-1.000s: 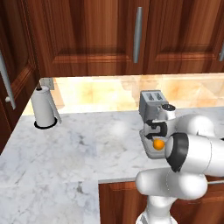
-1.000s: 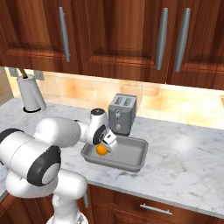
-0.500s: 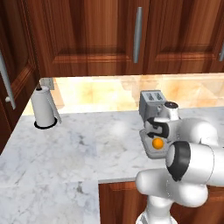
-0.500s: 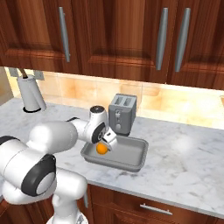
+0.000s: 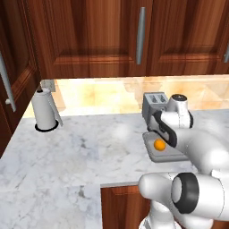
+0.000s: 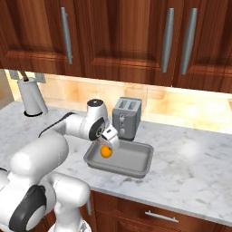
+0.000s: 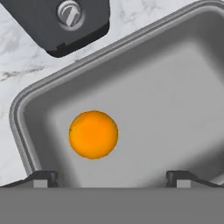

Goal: Pick the banana and orange from the fridge and place them inside the tupperware on the counter.

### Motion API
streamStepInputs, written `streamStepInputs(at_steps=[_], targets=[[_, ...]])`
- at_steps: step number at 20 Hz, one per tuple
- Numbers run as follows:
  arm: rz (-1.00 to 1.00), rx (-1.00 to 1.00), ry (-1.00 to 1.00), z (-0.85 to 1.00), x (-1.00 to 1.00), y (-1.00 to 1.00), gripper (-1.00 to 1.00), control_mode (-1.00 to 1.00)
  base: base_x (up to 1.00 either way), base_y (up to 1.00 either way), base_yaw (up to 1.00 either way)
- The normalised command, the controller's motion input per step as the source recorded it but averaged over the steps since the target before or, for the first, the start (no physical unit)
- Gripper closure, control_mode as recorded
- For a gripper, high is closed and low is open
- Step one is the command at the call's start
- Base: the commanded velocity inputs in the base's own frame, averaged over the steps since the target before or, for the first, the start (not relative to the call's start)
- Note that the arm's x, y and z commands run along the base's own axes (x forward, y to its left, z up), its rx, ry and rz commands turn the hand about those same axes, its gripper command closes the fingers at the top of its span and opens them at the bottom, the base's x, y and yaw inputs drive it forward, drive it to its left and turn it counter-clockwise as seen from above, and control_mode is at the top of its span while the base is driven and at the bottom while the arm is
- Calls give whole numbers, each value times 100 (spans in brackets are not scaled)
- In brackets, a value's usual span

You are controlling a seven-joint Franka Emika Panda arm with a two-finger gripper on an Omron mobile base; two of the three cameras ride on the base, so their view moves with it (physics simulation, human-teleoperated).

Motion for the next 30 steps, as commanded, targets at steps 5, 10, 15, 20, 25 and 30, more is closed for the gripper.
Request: streamStepInputs(at_steps=[5, 10, 15, 20, 25, 30], targets=[[4, 0, 0, 64, -53, 0, -100, -100, 0, 0, 0], [10, 0, 2, 39, -74, 22, -100, -100, 0, 0, 0], [13, -6, 19, 32, -63, 60, -100, -100, 0, 0, 0], [11, -7, 4, 23, -56, 44, -100, -100, 0, 0, 0], [1, -4, 0, 1, -25, 13, -100, -100, 0, 0, 0], [-4, 1, -15, -1, -25, -8, -100, -100, 0, 0, 0]])
